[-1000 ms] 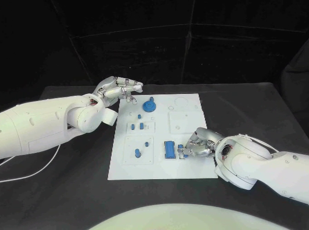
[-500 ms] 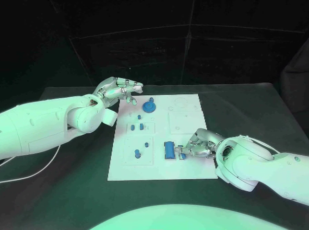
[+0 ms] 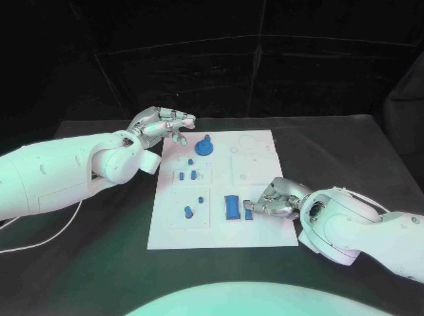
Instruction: Assemble the parts on the task board
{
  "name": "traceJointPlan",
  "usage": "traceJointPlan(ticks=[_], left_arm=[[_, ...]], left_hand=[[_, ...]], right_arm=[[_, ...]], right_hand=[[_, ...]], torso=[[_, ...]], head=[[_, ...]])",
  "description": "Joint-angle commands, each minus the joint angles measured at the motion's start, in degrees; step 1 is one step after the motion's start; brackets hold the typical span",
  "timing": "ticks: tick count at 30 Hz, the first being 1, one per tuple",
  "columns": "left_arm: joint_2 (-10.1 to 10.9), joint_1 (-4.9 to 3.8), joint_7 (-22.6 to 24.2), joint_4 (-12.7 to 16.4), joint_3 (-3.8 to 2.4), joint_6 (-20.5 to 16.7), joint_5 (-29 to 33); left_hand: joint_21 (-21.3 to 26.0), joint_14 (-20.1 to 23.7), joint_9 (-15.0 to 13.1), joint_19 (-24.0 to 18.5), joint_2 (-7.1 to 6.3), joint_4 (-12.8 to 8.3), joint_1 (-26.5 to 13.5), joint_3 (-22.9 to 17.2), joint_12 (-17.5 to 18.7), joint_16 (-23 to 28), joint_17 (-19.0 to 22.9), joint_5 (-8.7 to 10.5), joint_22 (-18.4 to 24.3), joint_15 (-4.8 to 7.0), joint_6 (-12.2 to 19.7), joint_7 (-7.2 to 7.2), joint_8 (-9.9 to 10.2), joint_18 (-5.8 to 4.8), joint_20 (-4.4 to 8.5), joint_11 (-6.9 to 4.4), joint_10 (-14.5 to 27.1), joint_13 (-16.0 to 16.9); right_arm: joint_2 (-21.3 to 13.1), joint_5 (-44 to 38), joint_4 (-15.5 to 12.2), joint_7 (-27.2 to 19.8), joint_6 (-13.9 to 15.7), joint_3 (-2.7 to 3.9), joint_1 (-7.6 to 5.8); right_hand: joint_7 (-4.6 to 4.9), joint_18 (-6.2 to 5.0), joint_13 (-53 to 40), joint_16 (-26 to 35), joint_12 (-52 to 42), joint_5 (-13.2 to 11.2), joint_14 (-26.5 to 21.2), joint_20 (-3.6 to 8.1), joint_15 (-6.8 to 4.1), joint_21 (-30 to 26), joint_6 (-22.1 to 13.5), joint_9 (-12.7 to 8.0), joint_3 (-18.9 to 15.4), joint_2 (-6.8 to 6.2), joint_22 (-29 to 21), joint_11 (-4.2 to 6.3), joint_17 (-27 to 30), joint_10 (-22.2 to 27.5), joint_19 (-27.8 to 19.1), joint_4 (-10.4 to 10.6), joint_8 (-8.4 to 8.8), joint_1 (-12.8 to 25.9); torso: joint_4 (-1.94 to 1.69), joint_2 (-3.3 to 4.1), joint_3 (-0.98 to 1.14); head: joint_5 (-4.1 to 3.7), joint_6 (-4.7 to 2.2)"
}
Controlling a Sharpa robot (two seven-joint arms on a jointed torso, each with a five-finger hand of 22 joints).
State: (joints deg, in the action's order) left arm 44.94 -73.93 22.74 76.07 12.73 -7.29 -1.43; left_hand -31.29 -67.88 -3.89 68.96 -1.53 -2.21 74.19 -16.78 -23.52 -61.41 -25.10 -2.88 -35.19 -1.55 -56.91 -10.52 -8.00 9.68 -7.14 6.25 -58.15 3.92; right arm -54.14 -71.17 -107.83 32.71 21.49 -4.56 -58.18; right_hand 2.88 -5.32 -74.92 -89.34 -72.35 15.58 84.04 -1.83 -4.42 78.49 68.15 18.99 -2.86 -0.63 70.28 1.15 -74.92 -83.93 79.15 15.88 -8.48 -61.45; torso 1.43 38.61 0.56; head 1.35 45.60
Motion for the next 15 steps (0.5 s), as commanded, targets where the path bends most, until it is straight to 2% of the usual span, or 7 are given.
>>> traceJointPlan(ticks=[1,2,4,7,13,15], left_arm=[[-0.1,-0.08,0.3,0.0,-0.04,0.4,0.1],[-0.1,-0.07,0.3,0.0,-0.04,0.4,0.1],[-0.1,-0.07,0.2,0.0,-0.04,0.4,0.1],[-0.1,-0.07,0.2,0.0,-0.04,0.3,0.1],[0.0,-0.07,0.2,-0.1,-0.04,0.2,0.1],[0.1,-0.07,0.1,-0.2,-0.04,0.1,0.1]], left_hand=[[0.3,0.5,0.0,0.3,0.19,0.3,-0.1,0.0,-0.3,-0.2,0.1,0.03,0.1,0.03,0.4,-0.15,-0.3,0.72,-0.02,0.08,0.4,0.1],[0.3,0.5,0.0,0.3,0.23,0.3,-0.1,0.0,-0.3,-0.2,0.1,0.03,0.1,0.03,0.4,-0.15,-0.3,0.72,-0.02,0.08,0.4,0.1],[0.3,0.5,0.0,0.3,0.23,0.3,-0.1,0.0,-0.3,-0.2,0.1,0.03,0.1,0.03,0.4,-0.15,-0.3,0.72,-0.02,0.08,0.4,0.1],[0.3,0.5,0.0,0.3,0.23,0.3,-0.1,0.0,-0.3,-0.2,0.1,0.03,0.1,0.03,0.4,-0.15,-0.3,0.72,-0.02,0.08,0.4,0.1],[0.3,0.5,0.0,0.3,0.23,0.3,-0.1,0.0,-0.3,-0.2,0.1,0.03,0.1,0.03,0.4,-0.15,-0.3,0.72,-0.02,0.08,0.4,0.1],[0.3,0.5,0.0,0.3,0.23,0.3,-0.1,0.0,-0.3,-0.2,0.1,0.03,0.1,0.03,0.4,-0.15,-0.3,0.72,-0.02,0.08,0.4,0.1]], right_arm=[[-0.2,0.1,0.1,-1.1,-0.4,0.01,-0.05],[-0.3,0.1,0.2,-1.4,-0.8,0.01,-0.05],[-0.3,0.0,0.3,-2.0,-1.8,0.02,-0.06],[-0.2,-0.1,0.2,-2.8,-2.9,0.02,-0.06],[-0.2,-2.3,-0.5,-4.7,-3.1,0.01,-0.05],[-0.3,-2.9,-0.6,-5.0,-2.8,0.01,-0.05]], right_hand=[[0.01,1.08,-4.7,-0.2,-0.2,0.5,5.8,0.18,-0.42,0.1,0.0,0.2,-0.2,-0.72,0.0,0.24,-14.3,-1.8,0.2,-1.8,-0.2,-3.5],[0.04,1.07,-4.7,-0.2,-0.2,0.0,5.8,0.19,-0.41,0.0,-0.1,0.2,-0.2,-0.96,0.0,0.22,-14.2,-1.8,0.2,-2.7,-0.18,-5.0],[0.18,1.04,-4.6,-0.1,0.0,-3.0,5.7,0.17,-0.35,-0.1,-0.2,0.3,-0.1,-1.24,-0.2,0.13,-14.1,-1.7,0.1,-4.8,-0.14,-7.8],[0.3,1.03,-4.6,-0.1,0.1,-6.6,5.7,0.07,-0.24,-0.2,-0.4,0.4,-0.4,-1.56,-0.3,0.02,-14.0,-1.6,0.0,-6.3,-0.06,-9.7],[0.49,1.02,-4.6,0.0,0.2,-8.7,5.7,-0.09,-0.08,-0.2,-0.5,0.4,-1.4,-1.37,-0.3,-0.15,-14.0,-1.6,-0.1,-6.4,0.01,-9.2],[0.45,1.02,-4.7,0.0,0.1,-7.7,5.7,-0.14,-0.06,-0.2,-0.5,0.5,-2.5,-0.88,-0.2,-0.14,-14.0,-1.7,0.0,-5.5,0.02,-7.8]], torso=[[-0.01,-0.03,-0.03],[-0.02,0.0,-0.03],[-0.03,0.06,0.0],[-0.04,0.09,0.02],[0.03,0.1,0.07],[0.09,0.08,0.04]], head=[[-0.07,-0.11],[-0.08,-0.14],[-0.06,-0.17],[-0.04,-0.19],[0.04,-0.16],[0.01,-0.09]])
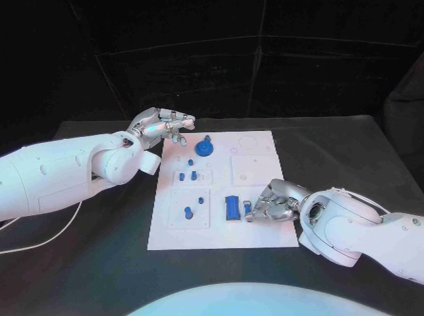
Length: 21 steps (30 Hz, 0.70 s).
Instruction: Assemble the parts on the task board
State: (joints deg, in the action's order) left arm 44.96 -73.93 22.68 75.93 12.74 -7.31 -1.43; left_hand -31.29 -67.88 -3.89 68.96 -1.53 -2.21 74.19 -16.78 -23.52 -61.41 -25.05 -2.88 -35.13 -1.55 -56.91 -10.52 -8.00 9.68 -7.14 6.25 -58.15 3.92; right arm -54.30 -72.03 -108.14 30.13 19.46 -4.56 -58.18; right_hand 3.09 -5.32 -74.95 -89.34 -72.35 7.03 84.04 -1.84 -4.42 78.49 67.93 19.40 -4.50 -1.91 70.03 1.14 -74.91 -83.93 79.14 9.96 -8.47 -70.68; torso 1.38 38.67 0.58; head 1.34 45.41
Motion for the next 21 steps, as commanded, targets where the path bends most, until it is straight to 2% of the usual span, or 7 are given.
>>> traceJointPlan(ticks=[1,16,21], left_arm=[[0.1,-0.08,0.2,-0.1,-0.04,0.1,0.1],[0.0,-0.08,0.1,-0.2,-0.04,0.1,0.1],[0.1,-0.08,0.0,-0.2,-0.04,0.1,0.1]], left_hand=[[0.3,0.5,0.0,0.3,0.23,0.3,-0.1,0.0,-0.3,-0.2,0.1,0.03,0.1,0.03,0.4,-0.15,-0.3,0.73,-0.02,0.07,0.4,0.1],[0.3,0.5,0.0,0.3,0.23,0.3,-0.1,0.0,-0.3,-0.2,0.1,0.03,0.1,0.03,0.4,-0.15,-0.3,0.73,-0.02,0.07,0.4,0.1],[0.3,0.5,0.0,0.3,0.23,0.3,-0.1,0.0,-0.3,-0.2,0.1,0.03,0.1,0.03,0.4,-0.15,-0.3,0.73,-0.02,0.07,0.4,0.1]], right_arm=[[-0.2,-2.4,-0.3,-2.5,-0.6,0.0,-0.05],[-0.4,-3.3,0.3,-2.0,-1.9,0.01,-0.05],[-0.4,-2.7,-0.1,-2.5,-3.3,0.01,-0.05]], right_hand=[[0.21,1.03,-4.7,-0.1,0.1,1.5,5.7,-0.14,-0.07,-0.2,-0.3,0.1,-1.2,0.62,0.1,-0.12,-14.0,-1.7,0.0,0.7,0.0,1.8],[0.17,1.02,-4.6,-0.1,0.2,1.9,5.7,-0.13,-0.09,-0.2,-0.2,0.2,-1.9,1.1,0.1,-0.1,-14.0,-1.7,0.0,1.2,-0.02,2.3],[0.13,1.01,-4.6,-0.1,0.2,1.4,5.7,-0.13,-0.11,-0.2,-0.2,0.2,-2.3,0.91,0.1,-0.07,-14.0,-1.7,0.0,1.1,-0.06,2.1]], torso=[[0.11,0.02,0.01],[-0.04,0.04,0.0],[0.09,0.01,0.0]], head=[[-0.02,0.17],[-0.04,0.35],[0.14,0.49]])
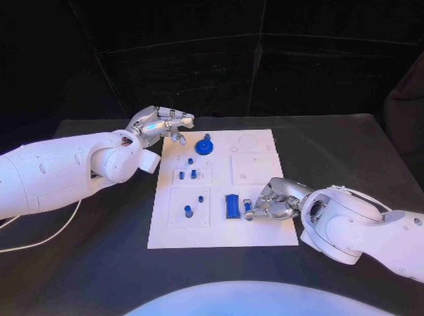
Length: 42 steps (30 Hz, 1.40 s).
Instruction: Assemble the parts on the task board
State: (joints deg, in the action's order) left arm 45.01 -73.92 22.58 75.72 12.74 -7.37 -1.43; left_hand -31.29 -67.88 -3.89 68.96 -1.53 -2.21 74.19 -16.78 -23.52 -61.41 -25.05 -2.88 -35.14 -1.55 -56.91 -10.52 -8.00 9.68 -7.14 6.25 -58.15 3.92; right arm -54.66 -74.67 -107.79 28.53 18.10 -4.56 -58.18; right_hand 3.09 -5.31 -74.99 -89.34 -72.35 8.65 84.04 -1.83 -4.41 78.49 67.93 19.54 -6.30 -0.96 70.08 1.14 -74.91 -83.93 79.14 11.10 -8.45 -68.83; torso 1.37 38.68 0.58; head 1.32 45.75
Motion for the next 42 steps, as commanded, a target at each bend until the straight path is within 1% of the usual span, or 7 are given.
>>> traceJointPlan(ticks=[1,17,20,24,30,35,42], left_arm=[[0.0,-0.08,0.1,0.0,-0.04,0.1,0.1],[0.0,-0.08,0.0,0.0,-0.04,0.0,0.1],[0.0,-0.07,0.0,0.0,-0.04,0.0,0.1],[0.0,-0.07,0.0,0.0,-0.04,0.0,0.1],[0.0,-0.07,0.0,0.0,-0.04,0.0,0.1],[0.0,-0.07,0.0,0.0,-0.04,0.0,0.1],[0.0,-0.07,-0.1,0.0,-0.04,0.0,0.1]], left_hand=[[0.3,0.5,0.0,0.3,0.23,0.3,-0.1,0.0,-0.3,-0.2,0.1,0.03,0.1,0.03,0.4,-0.15,-0.3,0.72,-0.02,0.07,0.4,0.1],[0.4,0.5,0.0,0.3,0.3,0.3,0.0,0.0,-0.3,-0.3,0.1,0.03,0.1,0.03,0.5,-0.15,-0.3,0.73,-0.02,0.07,0.4,0.1],[0.4,0.5,0.0,0.3,0.3,0.3,0.0,0.0,-0.3,-0.3,0.1,0.03,0.1,0.03,0.5,-0.15,-0.3,0.73,-0.02,0.07,0.4,0.1],[0.4,0.5,0.0,0.3,0.3,0.3,0.0,0.0,-0.3,-0.3,0.1,0.03,0.1,0.03,0.5,-0.15,-0.3,0.73,-0.02,0.07,0.4,0.1],[0.4,0.5,0.0,0.3,0.3,0.3,0.0,0.0,-0.3,-0.3,0.1,0.03,0.1,0.03,0.5,-0.15,-0.3,0.73,-0.02,0.07,0.4,0.1],[0.4,0.5,0.0,0.3,0.3,0.3,0.0,0.0,-0.3,-0.3,0.1,0.03,0.1,0.03,0.5,-0.15,-0.3,0.73,-0.02,0.07,0.4,0.1],[0.4,0.5,0.0,0.3,0.33,0.3,0.0,0.0,-0.3,-0.3,0.1,0.03,0.1,0.03,0.5,-0.15,-0.3,0.73,-0.02,0.07,0.5,0.1]], right_arm=[[-0.1,0.0,-0.5,-1.1,-2.2,0.01,-0.05],[-0.7,0.5,0.2,-1.3,-3.0,0.01,-0.05],[-0.5,0.5,0.6,-1.1,-3.1,0.01,-0.05],[-0.2,0.2,1.0,-0.5,-2.1,0.01,-0.06],[0.4,0.1,1.7,0.3,-0.3,0.02,-0.06],[1.1,0.1,2.3,0.9,-0.3,0.02,-0.06],[1.5,0.6,2.4,0.7,0.2,0.03,-0.07]], right_hand=[[0.13,1.01,-4.6,-0.1,0.2,-0.5,5.7,-0.12,-0.11,-0.2,-0.2,0.1,-0.7,-0.11,0.0,-0.06,-14.0,-1.7,0.0,-0.1,-0.1,0.2],[0.11,1.02,-4.7,-0.1,0.1,-0.8,5.7,-0.11,-0.12,-0.2,-0.2,0.2,-1.0,-0.03,0.1,-0.04,-14.1,-1.7,0.0,-0.1,-0.13,0.2],[0.08,1.01,-4.7,-0.1,0.1,-0.7,5.7,-0.08,-0.17,-0.2,-0.2,0.2,-1.0,0.36,0.1,0.0,-14.1,-1.7,0.0,-0.8,-0.15,-1.1],[0.1,1.03,-4.7,-0.1,0.2,-1.8,5.7,-0.05,-0.17,-0.2,-0.1,0.3,-1.0,0.89,0.2,-0.01,-14.1,-1.7,0.0,-1.9,-0.18,-2.7],[0.14,1.03,-4.7,-0.1,0.1,-0.3,5.7,-0.07,-0.14,-0.2,-0.2,0.4,-1.6,2.21,0.2,-0.06,-14.1,-1.7,0.1,-1.2,-0.14,-1.7],[0.14,1.03,-4.7,-0.1,0.1,-0.3,5.7,-0.08,-0.14,-0.2,-0.2,0.4,-1.9,2.22,0.2,-0.05,-14.1,-1.7,0.1,-1.2,-0.14,-1.7],[0.12,1.04,-4.7,-0.1,0.1,-0.2,5.7,-0.08,-0.14,-0.2,-0.1,0.4,-2.6,2.66,0.2,-0.04,-14.1,-1.7,0.1,-0.6,-0.17,-0.9]], torso=[[0.09,0.01,0.0],[0.0,0.0,-0.03],[0.03,-0.03,-0.04],[-0.03,0.0,0.0],[0.06,-0.01,0.03],[-0.04,0.03,-0.01],[0.09,0.02,0.0]], head=[[0.12,0.12],[-0.04,-0.01],[0.06,0.0],[0.09,0.03],[0.29,-0.1],[0.11,-0.05],[0.19,-0.03]])
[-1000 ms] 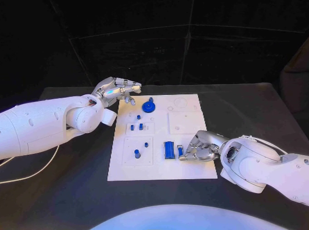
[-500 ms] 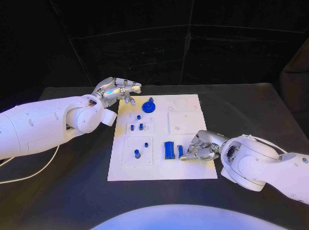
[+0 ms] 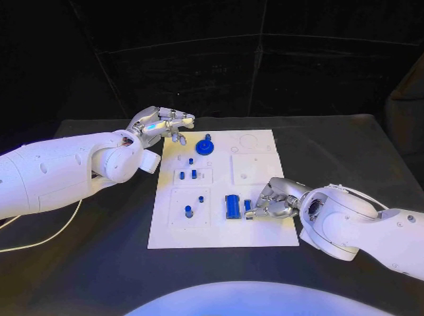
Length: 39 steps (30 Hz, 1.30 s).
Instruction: Assemble the parts on the task board
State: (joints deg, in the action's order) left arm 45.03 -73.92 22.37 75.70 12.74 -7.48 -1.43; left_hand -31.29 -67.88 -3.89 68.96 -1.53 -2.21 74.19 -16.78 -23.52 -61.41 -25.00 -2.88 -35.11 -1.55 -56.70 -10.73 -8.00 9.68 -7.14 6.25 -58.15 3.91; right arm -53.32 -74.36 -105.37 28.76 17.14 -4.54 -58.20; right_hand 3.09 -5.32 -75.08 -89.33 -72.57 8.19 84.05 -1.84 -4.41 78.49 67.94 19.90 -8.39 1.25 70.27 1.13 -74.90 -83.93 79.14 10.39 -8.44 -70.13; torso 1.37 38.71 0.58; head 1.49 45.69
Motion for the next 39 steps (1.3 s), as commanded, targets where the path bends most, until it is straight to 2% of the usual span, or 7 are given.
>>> traceJointPlan(ticks=[1,14,25,28,30,35,39], left_arm=[[0.0,-0.08,0.2,0.1,-0.04,0.1,0.1],[0.0,-0.08,0.2,0.1,-0.04,0.1,0.1],[-0.2,-0.07,0.6,-0.3,-0.03,0.1,0.4],[-0.3,-0.07,0.9,-0.8,-0.02,0.2,2.4],[-0.5,-0.05,1.4,-1.5,0.02,0.2,4.6],[-0.9,0.03,2.7,-3.3,0.07,0.0,8.4],[-1.6,0.24,4.2,-5.5,0.08,-0.3,11.0]], left_hand=[[0.4,0.5,0.0,0.3,0.33,0.3,0.0,0.0,-0.3,-0.3,0.1,0.03,0.1,0.03,0.3,0.05,-0.3,0.73,-0.02,0.07,0.5,0.1],[0.4,0.5,0.0,0.3,0.33,0.3,0.0,0.0,-0.3,-0.3,0.1,0.03,0.1,0.03,0.3,0.05,-0.3,0.73,-0.02,0.07,0.5,0.1],[0.4,0.6,0.0,0.3,0.26,0.4,-0.1,0.1,-0.4,-0.3,0.1,0.04,0.1,0.0,0.3,0.02,-0.4,0.72,-0.04,0.11,0.5,0.1],[0.5,0.7,0.0,0.3,0.07,0.6,-0.4,0.4,-0.5,-0.3,0.1,0.05,0.2,-0.04,0.3,0.02,-0.5,0.71,-0.07,0.13,0.5,0.1],[0.7,1.0,-0.1,0.1,-0.27,0.9,-0.9,0.9,-0.7,-0.2,0.3,0.06,0.3,-0.1,0.2,0.05,-0.7,0.68,-0.13,0.14,0.4,0.1],[6.2,8.4,-0.1,-6.5,-0.41,1.7,-1.3,2.3,-0.2,7.8,4.1,0.02,3.4,-0.99,-0.2,0.28,-1.5,0.45,-0.93,0.26,0.4,-0.2],[13.7,14.2,0.1,-13.9,0.02,2.2,-0.9,2.7,2.6,20.7,10.1,-0.05,8.4,-2.82,0.0,0.23,-1.0,0.01,-2.8,1.04,0.0,-0.4]], right_arm=[[0.2,0.4,0.0,0.4,1.2,0.01,-0.05],[0.3,1.1,1.0,-1.1,1.6,0.01,-0.06],[-2.0,25.7,3.5,-26.0,10.1,0.08,-0.87],[-1.7,36.6,7.0,-34.1,9.6,0.11,-2.51],[-1.0,45.1,10.7,-39.6,8.2,0.12,-3.88],[1.7,55.1,18.1,-46.8,5.0,0.2,-5.75],[5.1,59.5,24.8,-50.9,2.8,0.63,-6.58]], right_hand=[[0.11,1.04,-4.7,-0.1,0.3,0.3,5.7,-0.08,-0.15,-0.2,-0.2,0.1,-0.6,0.49,0.1,-0.03,-14.1,-1.7,0.1,0.2,-0.18,0.4],[0.05,1.01,-4.7,-0.1,0.4,-1.6,5.7,0.0,-0.23,-0.3,-0.2,0.2,-0.8,0.4,-0.1,0.06,-14.0,-1.7,0.0,-2.4,-0.21,-3.1],[3.15,-1.72,7.0,7.4,19.9,1.0,2.9,-1.85,1.82,-10.0,-8.4,-1.8,-3.5,0.46,-13.8,-2.54,-2.7,5.4,-8.0,-3.5,3.77,-4.4],[3.67,-4.67,18.6,19.0,38.5,0.8,-1.7,-2.26,2.27,-22.3,-9.5,-2.1,-3.3,1.65,-29.7,-3.16,11.5,13.2,-17.2,-4.8,4.02,-6.6],[4.66,-5.08,26.6,40.5,48.9,0.5,-10.3,-3.16,3.4,-30.3,-10.4,-2.5,-3.0,2.93,-36.1,-4.1,33.3,19.0,-21.6,-5.8,4.21,-8.7],[7.21,-4.43,41.7,61.3,62.4,0.2,-18.3,-6.67,7.25,-43.7,-11.9,-4.2,-3.3,3.87,-44.6,-7.55,45.2,24.3,-27.5,-7.5,4.82,-11.8],[7.94,-4.4,50.9,73.7,66.4,-0.3,-23.4,-9.52,10.03,-53.2,-12.7,-6.5,-3.5,4.65,-50.7,-9.01,53.5,23.3,-31.6,-9.0,4.79,-12.8]], torso=[[0.11,-0.08,-0.02],[0.04,-0.09,-0.03],[0.16,-1.0,-0.37],[0.29,-1.59,-0.56],[0.4,-2.19,-0.78],[0.7,-3.47,-1.27],[0.75,-4.16,-1.34]], head=[[0.0,0.09],[-0.01,-0.02],[-0.43,-1.37],[-0.72,-2.03],[-0.92,-2.49],[-1.19,-3.7],[-1.25,-4.78]])
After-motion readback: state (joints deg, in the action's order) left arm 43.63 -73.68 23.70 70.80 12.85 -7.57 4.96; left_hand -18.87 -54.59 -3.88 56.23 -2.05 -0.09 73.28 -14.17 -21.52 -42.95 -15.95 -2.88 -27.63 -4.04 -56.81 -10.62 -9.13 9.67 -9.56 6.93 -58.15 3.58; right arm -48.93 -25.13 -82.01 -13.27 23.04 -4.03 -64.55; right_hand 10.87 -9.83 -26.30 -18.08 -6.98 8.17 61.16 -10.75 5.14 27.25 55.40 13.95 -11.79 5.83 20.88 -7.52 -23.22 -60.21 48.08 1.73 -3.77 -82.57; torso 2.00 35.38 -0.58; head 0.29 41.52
